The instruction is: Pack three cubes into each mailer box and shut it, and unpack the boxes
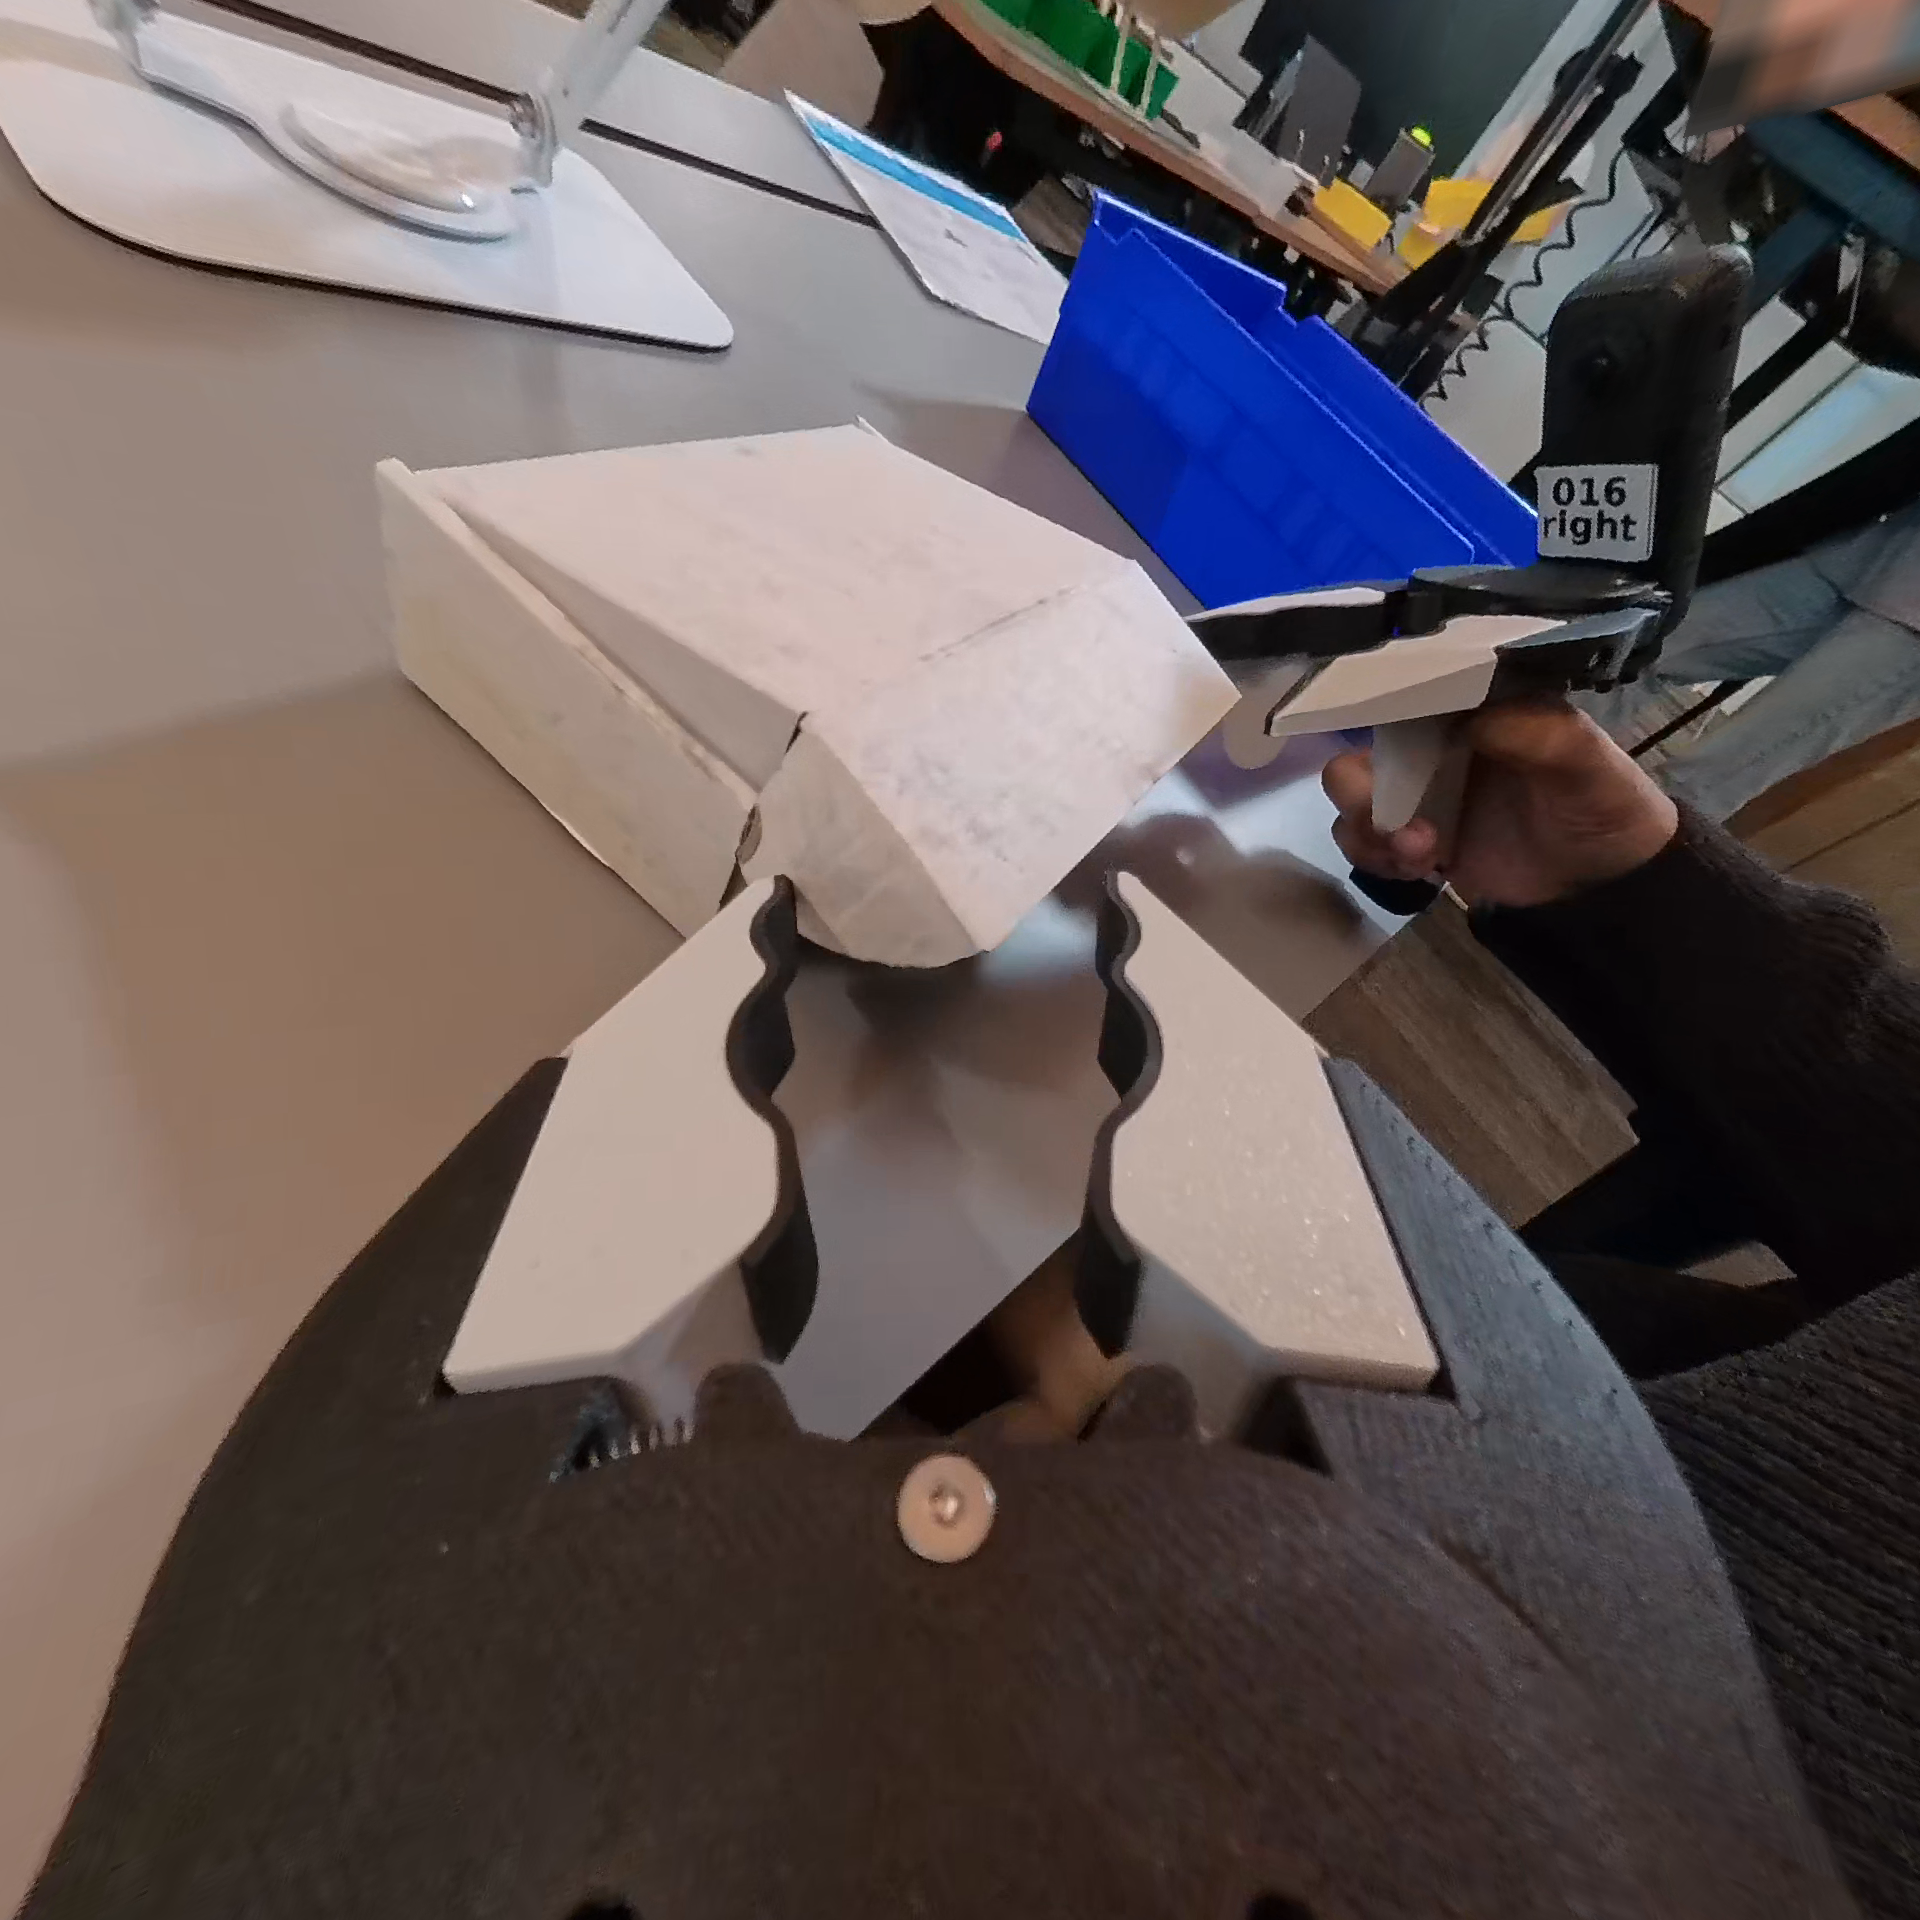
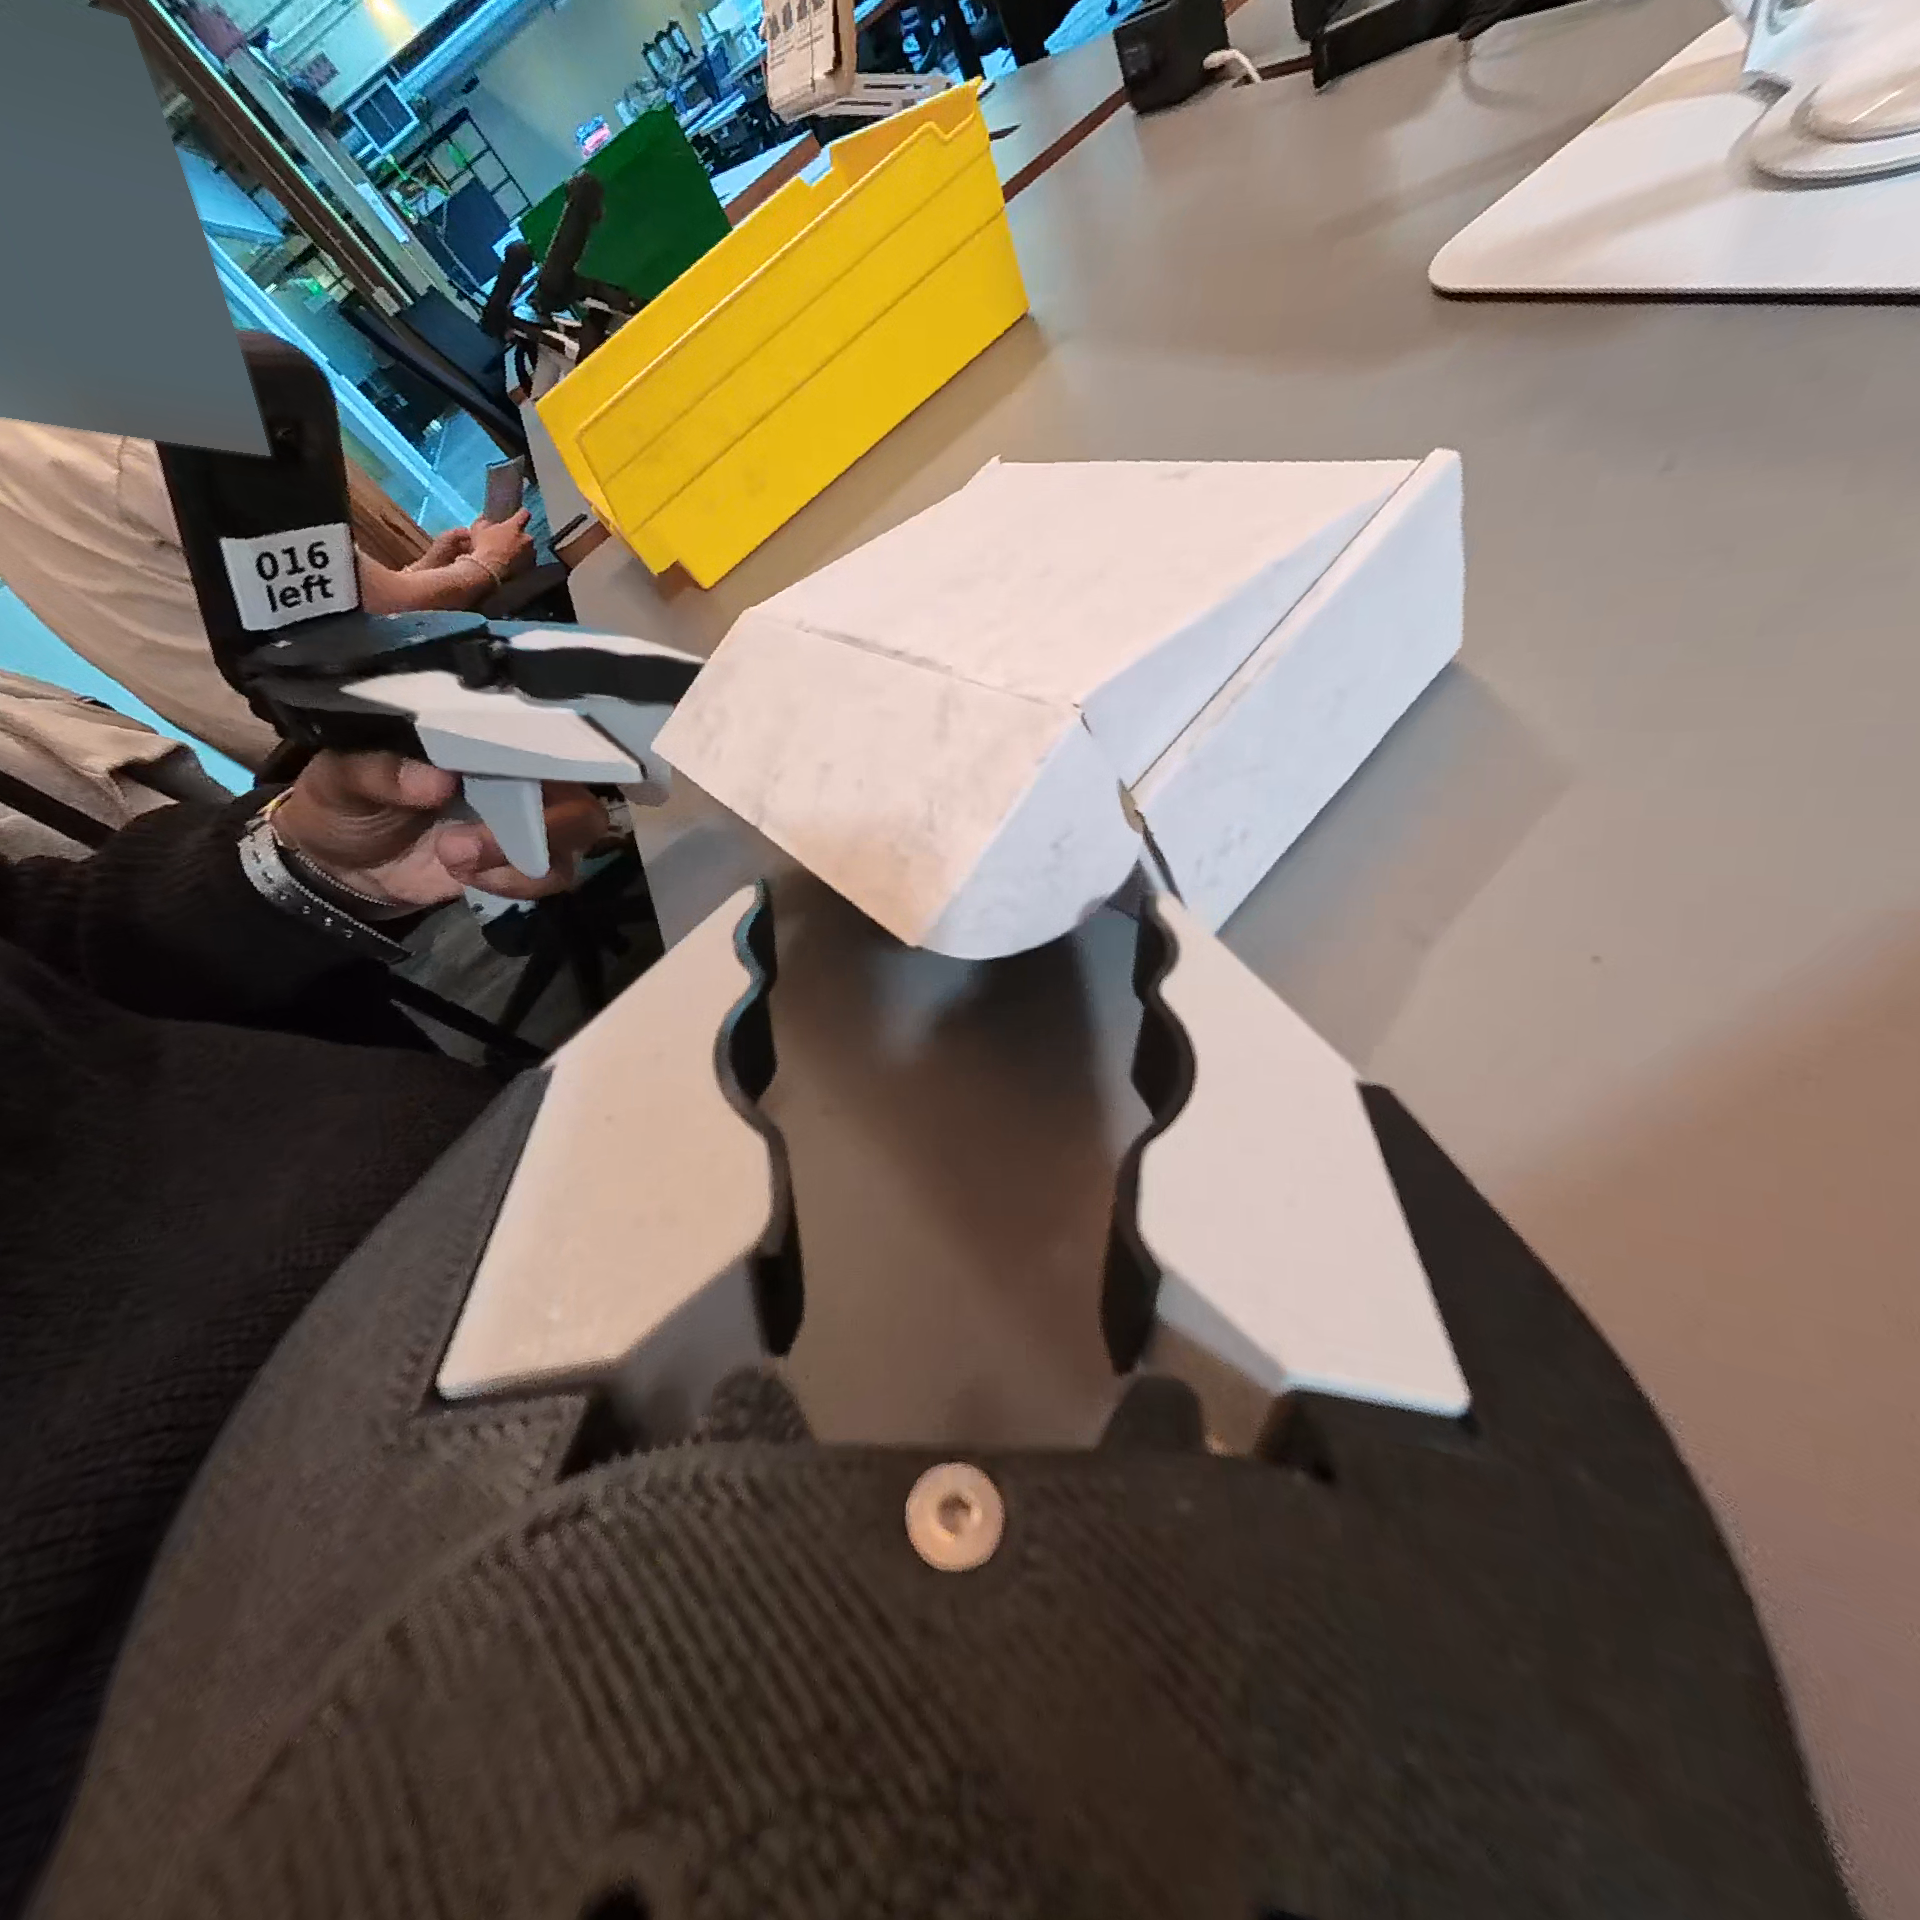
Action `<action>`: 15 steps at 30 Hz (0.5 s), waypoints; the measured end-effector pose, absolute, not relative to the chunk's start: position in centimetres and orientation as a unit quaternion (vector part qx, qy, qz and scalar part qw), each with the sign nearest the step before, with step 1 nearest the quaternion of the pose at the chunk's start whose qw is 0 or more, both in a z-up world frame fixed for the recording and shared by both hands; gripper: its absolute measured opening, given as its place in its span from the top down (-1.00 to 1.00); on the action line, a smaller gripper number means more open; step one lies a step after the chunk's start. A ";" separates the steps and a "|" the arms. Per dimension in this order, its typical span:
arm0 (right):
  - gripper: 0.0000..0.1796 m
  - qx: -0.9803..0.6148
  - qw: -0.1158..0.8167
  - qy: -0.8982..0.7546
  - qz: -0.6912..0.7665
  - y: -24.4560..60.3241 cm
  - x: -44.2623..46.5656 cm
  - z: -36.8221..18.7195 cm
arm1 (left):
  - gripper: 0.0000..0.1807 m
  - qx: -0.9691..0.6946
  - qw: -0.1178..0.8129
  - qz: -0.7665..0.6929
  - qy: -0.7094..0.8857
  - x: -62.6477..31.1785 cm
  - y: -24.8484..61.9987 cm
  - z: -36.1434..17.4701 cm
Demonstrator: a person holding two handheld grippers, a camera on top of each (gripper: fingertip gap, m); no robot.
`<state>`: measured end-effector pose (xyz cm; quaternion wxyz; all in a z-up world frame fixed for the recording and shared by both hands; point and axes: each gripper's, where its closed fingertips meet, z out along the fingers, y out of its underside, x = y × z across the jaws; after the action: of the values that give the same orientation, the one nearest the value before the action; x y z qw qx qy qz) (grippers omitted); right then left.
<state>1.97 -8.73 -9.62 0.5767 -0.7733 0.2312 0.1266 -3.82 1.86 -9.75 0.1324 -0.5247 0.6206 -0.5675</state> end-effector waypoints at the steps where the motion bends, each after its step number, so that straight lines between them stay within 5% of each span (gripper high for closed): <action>1: 0.28 -0.775 0.575 0.226 0.132 -8.7 1.7 -9.7 | 0.38 -0.523 0.134 -0.566 0.623 -3.8 1.7 -9.8; 15: 0.44 -0.791 0.560 0.207 0.133 -8.4 0.7 -10.2 | 0.48 -0.521 0.152 -0.552 0.632 -3.8 1.8 -10.3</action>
<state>0.68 -8.41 -10.19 0.5601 -0.7909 0.2074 0.1332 -3.78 1.77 -10.27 0.1524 -0.5214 0.6323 -0.5523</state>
